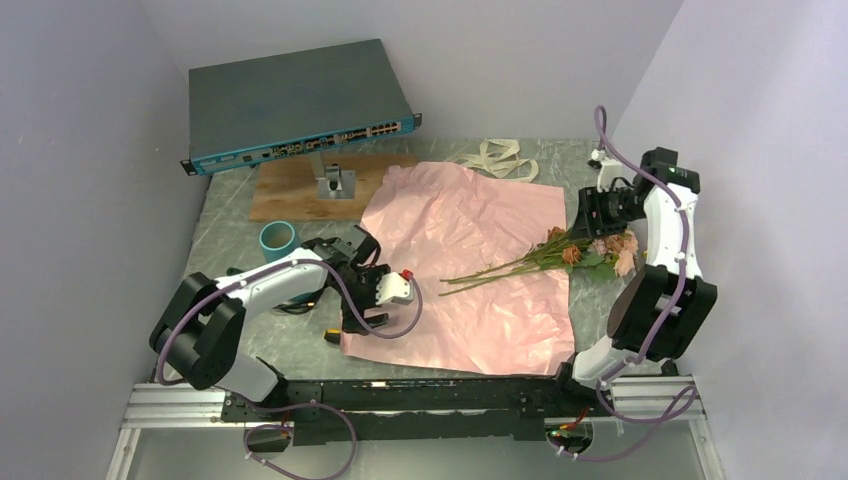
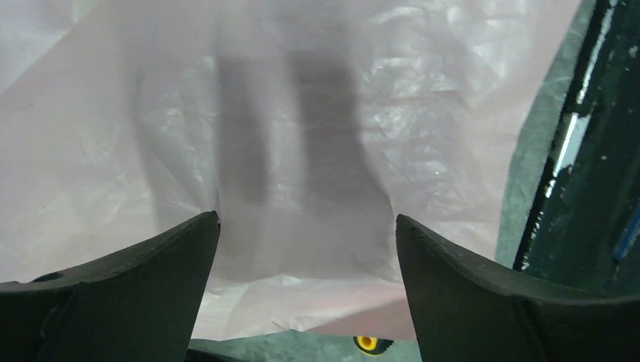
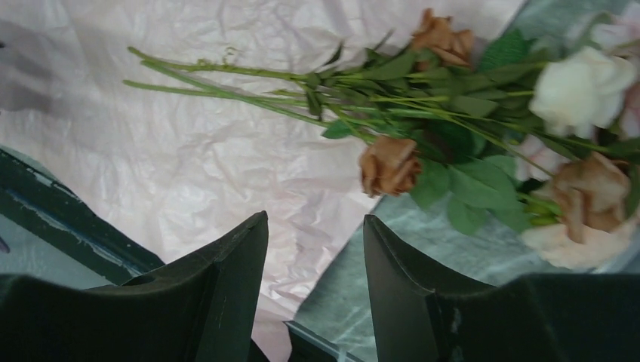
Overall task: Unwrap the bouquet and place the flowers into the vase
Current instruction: Pick up the fake flower from the wrapping paper.
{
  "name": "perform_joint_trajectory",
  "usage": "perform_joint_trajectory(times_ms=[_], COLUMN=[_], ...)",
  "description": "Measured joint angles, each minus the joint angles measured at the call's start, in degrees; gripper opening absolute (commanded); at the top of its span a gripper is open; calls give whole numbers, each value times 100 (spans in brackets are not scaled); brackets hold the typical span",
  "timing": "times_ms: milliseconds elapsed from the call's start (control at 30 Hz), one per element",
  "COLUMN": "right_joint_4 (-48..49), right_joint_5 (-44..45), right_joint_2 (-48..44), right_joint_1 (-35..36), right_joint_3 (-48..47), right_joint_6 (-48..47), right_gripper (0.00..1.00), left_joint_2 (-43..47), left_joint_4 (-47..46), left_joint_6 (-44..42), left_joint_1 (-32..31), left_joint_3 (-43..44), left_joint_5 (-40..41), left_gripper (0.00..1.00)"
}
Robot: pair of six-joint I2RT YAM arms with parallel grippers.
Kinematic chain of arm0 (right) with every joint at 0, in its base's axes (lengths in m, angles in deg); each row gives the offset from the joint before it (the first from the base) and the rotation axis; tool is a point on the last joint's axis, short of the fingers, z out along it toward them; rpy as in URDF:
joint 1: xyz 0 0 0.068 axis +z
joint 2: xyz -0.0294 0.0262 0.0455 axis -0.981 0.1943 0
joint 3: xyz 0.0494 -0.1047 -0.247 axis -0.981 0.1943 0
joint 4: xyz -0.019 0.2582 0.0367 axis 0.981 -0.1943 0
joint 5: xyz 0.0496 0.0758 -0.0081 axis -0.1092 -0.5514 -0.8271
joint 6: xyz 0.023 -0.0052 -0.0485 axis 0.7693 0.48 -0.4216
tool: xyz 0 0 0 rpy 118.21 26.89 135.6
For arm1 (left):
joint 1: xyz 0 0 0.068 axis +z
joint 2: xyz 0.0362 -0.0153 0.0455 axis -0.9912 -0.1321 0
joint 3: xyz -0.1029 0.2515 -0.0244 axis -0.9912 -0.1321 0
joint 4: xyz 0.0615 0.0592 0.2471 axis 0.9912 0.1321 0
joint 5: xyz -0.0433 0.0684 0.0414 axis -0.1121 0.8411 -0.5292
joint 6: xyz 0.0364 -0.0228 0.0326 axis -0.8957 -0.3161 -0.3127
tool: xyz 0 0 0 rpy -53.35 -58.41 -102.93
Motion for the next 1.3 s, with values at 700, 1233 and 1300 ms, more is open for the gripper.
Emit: perform_joint_trajectory(times_ms=[700,1233,1300], right_joint_4=[149,719,728], right_joint_5=[922,1379,1270], right_joint_2=[1434,2704,2708], right_joint_1=[-243,656,754], right_joint_3=[-686,-841,-846], right_joint_6=[-37,824,894], right_gripper=[55,13,0], left_joint_2=[-332,-229,-229], left_joint_4=[-608,-614,-614], left_joint_6=[-203,-299,-299], left_joint_1=[761,761,761], left_joint_3=[-260,-372,-372], left_joint_5=[-490,-717,-734], left_gripper=[89,90,90])
